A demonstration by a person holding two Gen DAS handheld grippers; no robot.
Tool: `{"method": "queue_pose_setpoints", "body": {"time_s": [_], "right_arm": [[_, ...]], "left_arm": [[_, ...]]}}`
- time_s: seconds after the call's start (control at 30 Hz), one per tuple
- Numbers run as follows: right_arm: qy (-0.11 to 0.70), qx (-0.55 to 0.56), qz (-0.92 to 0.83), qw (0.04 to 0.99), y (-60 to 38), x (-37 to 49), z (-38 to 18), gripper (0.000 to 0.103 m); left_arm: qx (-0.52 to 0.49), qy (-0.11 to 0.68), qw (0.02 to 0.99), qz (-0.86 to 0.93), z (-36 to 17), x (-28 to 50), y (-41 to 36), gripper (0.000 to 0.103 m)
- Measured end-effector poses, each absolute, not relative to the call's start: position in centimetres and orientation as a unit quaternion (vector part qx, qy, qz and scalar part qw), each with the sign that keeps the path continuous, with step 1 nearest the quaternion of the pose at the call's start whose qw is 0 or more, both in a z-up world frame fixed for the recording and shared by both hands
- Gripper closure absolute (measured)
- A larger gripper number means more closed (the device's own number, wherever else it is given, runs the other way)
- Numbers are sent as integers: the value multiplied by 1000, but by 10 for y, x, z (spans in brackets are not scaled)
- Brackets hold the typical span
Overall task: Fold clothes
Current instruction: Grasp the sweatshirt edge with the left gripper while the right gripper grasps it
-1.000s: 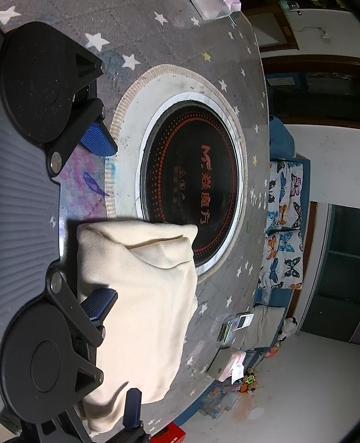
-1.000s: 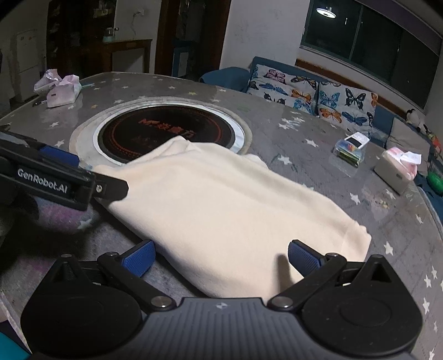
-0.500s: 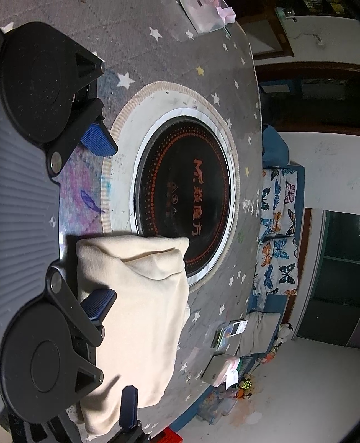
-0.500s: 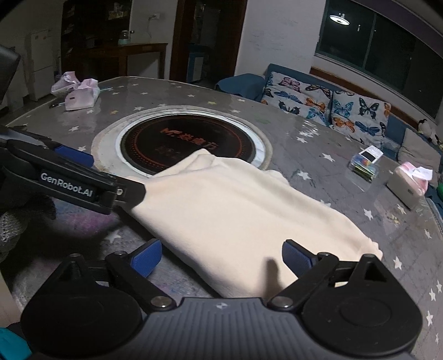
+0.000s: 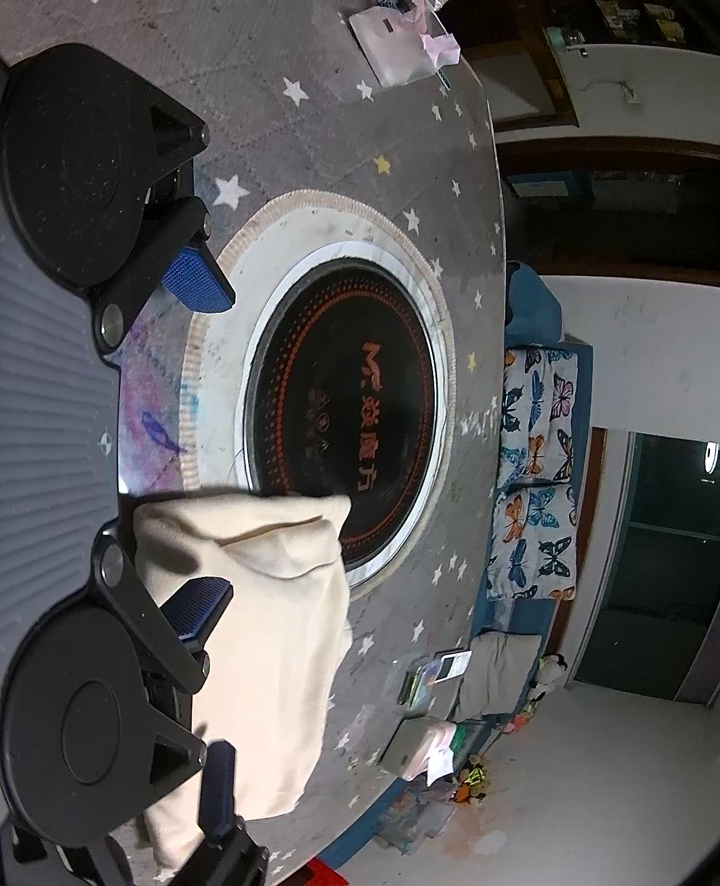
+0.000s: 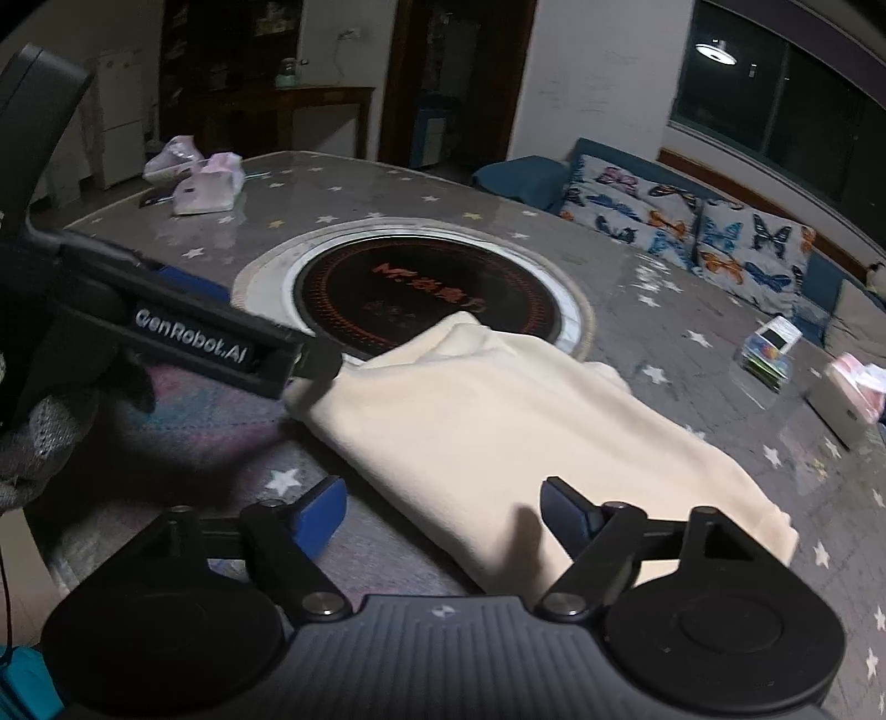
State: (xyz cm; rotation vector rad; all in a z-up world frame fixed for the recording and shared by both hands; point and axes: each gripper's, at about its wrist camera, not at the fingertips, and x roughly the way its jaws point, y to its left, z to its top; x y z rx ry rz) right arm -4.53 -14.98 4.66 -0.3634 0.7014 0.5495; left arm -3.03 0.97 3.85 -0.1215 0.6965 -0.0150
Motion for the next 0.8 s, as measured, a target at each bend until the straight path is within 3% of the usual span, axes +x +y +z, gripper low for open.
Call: {"method": "queue_pose_setpoints", "body": {"time_s": [0.17, 0.37, 0.53, 0.63, 0.8], "right_arm": [[329, -204, 293, 874, -129, -43, 44, 35], [320, -236, 319, 860, -105, -38, 39, 51], [315, -238, 315, 863, -101, -34, 37, 76], [312, -214, 316, 870, -108, -31, 42, 86], [303, -167, 319, 882, -126, -29, 54, 89]], "left_arm": [[-78, 344, 936, -8, 39, -26, 20, 0], [-102, 352, 930, -20, 40, -20, 24, 0], [-132, 358, 924, -34, 42, -16, 26, 0], [-157, 365, 917, -41, 42, -11, 27, 0], [-215, 380, 898, -57, 40, -2, 30, 0]]}}
